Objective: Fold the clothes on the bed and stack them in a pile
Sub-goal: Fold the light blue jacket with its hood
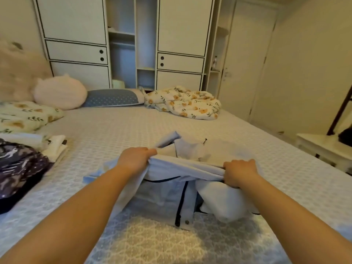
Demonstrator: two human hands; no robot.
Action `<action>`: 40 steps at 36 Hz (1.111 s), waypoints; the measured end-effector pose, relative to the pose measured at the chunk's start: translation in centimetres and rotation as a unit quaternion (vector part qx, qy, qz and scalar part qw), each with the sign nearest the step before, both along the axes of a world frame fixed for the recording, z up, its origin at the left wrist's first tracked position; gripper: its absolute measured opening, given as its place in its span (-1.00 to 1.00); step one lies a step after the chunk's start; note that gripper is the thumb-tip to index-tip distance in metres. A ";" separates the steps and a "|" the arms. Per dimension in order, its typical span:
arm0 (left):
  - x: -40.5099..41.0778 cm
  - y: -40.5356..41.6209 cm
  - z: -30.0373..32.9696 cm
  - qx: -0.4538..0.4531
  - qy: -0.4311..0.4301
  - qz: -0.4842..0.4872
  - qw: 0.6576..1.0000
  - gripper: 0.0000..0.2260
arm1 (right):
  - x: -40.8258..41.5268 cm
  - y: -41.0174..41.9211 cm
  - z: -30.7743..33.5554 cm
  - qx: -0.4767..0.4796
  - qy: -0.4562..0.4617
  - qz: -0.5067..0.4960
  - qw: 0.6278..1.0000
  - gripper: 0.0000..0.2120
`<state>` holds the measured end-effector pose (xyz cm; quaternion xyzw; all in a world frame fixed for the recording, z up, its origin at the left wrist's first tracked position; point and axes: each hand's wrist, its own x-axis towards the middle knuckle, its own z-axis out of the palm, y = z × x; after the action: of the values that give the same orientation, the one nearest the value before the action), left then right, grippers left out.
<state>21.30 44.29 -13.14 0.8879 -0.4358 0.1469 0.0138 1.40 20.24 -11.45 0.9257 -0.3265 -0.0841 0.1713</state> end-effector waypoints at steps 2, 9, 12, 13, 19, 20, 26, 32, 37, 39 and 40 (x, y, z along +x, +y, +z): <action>-0.2 -0.2 0.0 0.038 0.016 0.026 0.999 -0.83 | -0.4 0.4 -0.4 -0.033 0.006 -0.013 0.999 -0.63; -5.4 -3.5 0.4 0.113 0.355 -0.112 0.921 -0.17 | -1.2 2.9 -3.6 0.037 -0.035 0.068 0.996 -0.74; -8.6 -6.9 1.5 -0.060 0.580 -0.204 0.786 -0.21 | -0.8 4.7 -3.1 0.168 -0.171 0.049 0.970 -0.75; -9.2 -7.9 1.8 -0.108 0.617 -0.195 0.754 -0.29 | -0.5 5.6 -2.8 0.222 -0.205 0.044 0.952 -0.73; -7.6 -10.3 1.5 -0.074 0.476 -0.060 0.874 -0.49 | -1.6 9.3 -3.9 0.566 -0.186 0.119 0.795 -0.60; -7.2 -9.9 0.8 -0.019 0.426 -0.049 0.903 -0.48 | -2.0 8.8 -4.3 0.546 -0.182 0.144 0.805 -0.62; -7.5 -8.1 -4.4 0.126 0.187 -0.045 0.973 -0.35 | -3.9 3.1 -7.1 0.326 -0.291 0.157 0.886 -0.74; -3.3 -4.3 -4.3 0.162 0.198 -0.036 0.966 -0.38 | -5.1 -1.8 -10.9 0.162 -0.164 0.176 0.957 -0.35; 2.1 3.6 -1.0 0.095 0.180 0.068 0.977 -0.60 | -3.7 -1.7 -12.1 0.086 -0.096 0.197 0.972 -0.13; 3.5 6.7 0.3 0.124 0.081 0.151 0.977 -0.69 | -2.5 -0.7 -12.1 0.057 -0.101 0.236 0.965 -0.23; 3.9 7.7 0.7 0.150 0.044 0.187 0.970 -0.71 | -1.9 -0.1 -12.0 0.050 -0.119 0.256 0.958 -0.32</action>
<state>25.17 52.03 -12.42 0.9511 -0.2779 0.0410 -0.1282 -0.51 20.16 -23.44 0.9891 -0.0921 0.0568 0.1001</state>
